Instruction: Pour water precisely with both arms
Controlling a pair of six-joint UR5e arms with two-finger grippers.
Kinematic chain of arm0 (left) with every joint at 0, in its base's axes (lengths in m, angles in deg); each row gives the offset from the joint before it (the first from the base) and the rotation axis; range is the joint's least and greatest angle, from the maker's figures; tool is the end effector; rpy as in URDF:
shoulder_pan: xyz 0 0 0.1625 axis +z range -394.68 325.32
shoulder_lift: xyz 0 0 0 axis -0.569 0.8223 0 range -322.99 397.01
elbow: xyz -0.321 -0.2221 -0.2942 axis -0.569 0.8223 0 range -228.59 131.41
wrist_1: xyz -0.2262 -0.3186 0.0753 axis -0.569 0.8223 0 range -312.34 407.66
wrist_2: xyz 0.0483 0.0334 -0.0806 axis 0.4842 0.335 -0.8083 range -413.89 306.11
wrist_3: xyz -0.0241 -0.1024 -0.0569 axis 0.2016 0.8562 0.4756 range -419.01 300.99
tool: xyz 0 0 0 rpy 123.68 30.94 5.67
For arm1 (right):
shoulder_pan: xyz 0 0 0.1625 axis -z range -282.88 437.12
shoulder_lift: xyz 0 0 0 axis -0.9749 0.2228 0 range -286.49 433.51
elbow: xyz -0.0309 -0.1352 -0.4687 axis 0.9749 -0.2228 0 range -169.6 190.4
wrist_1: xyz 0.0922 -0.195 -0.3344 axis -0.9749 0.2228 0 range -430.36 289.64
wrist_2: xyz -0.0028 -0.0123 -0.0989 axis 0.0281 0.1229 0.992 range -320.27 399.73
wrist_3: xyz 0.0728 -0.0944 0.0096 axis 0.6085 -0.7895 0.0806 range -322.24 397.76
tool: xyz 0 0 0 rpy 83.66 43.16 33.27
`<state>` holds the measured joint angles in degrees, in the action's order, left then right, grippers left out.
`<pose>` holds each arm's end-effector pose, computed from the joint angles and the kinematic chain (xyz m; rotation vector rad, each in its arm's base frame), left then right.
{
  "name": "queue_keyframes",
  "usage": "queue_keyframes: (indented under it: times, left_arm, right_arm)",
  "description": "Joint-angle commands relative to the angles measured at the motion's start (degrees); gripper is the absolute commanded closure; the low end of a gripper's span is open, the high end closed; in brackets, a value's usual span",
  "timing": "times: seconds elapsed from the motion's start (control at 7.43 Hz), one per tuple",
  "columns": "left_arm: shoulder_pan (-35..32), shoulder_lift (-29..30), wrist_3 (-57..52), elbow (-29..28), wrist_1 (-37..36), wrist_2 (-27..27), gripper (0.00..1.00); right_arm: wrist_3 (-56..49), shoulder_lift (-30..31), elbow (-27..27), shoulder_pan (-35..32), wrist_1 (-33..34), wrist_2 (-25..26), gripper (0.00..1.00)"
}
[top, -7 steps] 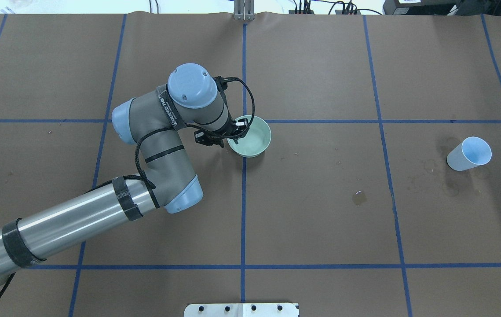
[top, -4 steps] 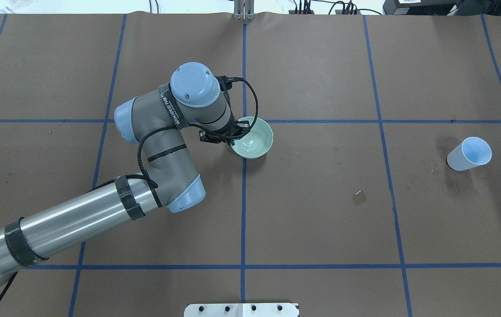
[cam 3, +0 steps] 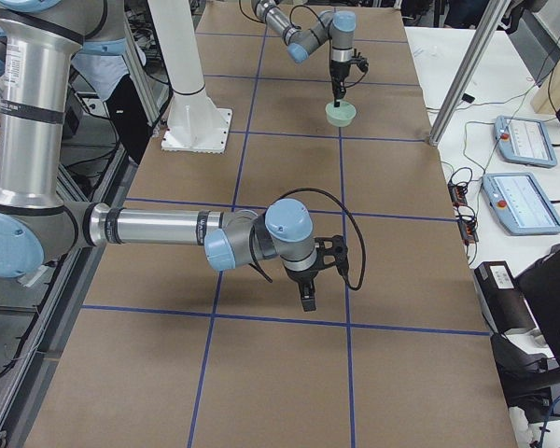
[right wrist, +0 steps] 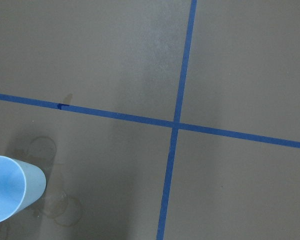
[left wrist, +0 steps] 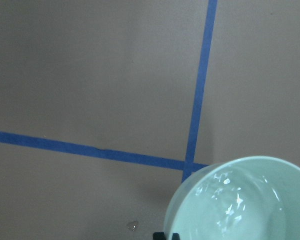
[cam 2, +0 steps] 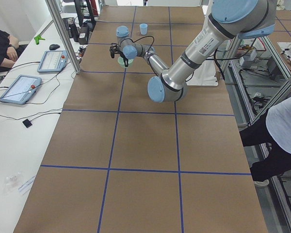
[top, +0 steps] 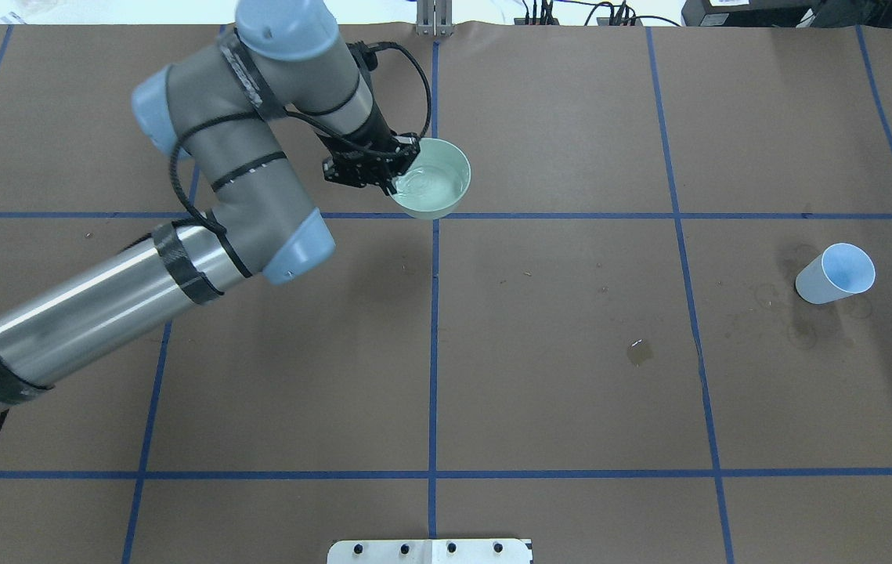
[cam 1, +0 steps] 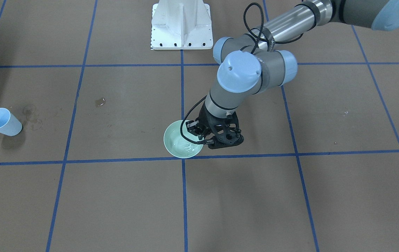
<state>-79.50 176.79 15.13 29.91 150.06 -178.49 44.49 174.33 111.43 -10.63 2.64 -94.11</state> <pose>0.5263 -0.6151 0.2310 -0.0535 1.0227 -0.1936 0.0347 -0.4057 0.6942 0.2253 -0.7789 -0.0408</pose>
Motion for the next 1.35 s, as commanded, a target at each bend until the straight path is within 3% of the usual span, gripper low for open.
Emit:
queue_keyframes:
  times: [0.0,0.27,0.67,0.94,1.21]
  left_arm:
    - [-7.6,-10.2,-12.3,11.2,-6.7,-6.2,1.00]
    - [-15.8,-24.0,-27.6,18.1,-8.4,-10.6,1.00]
    - [-24.1,-37.8,-50.3,17.8,-7.9,-12.9,1.00]
    - [-25.0,-45.8,-54.3,17.6,-3.2,-12.8,1.00]
    - [-24.9,-48.8,-52.6,13.0,7.0,-12.8,1.00]
  right_arm:
    - [-1.4,0.9,0.1,-0.1,1.2,-0.8,0.01]
    - [-1.5,1.0,0.2,-0.2,1.1,-0.8,0.01]
    - [-1.4,1.1,0.7,-0.2,0.8,-0.7,0.01]
    - [-1.4,1.4,0.7,-0.2,0.7,-0.7,0.01]
    - [-1.4,1.7,0.8,-0.1,0.4,-0.8,0.01]
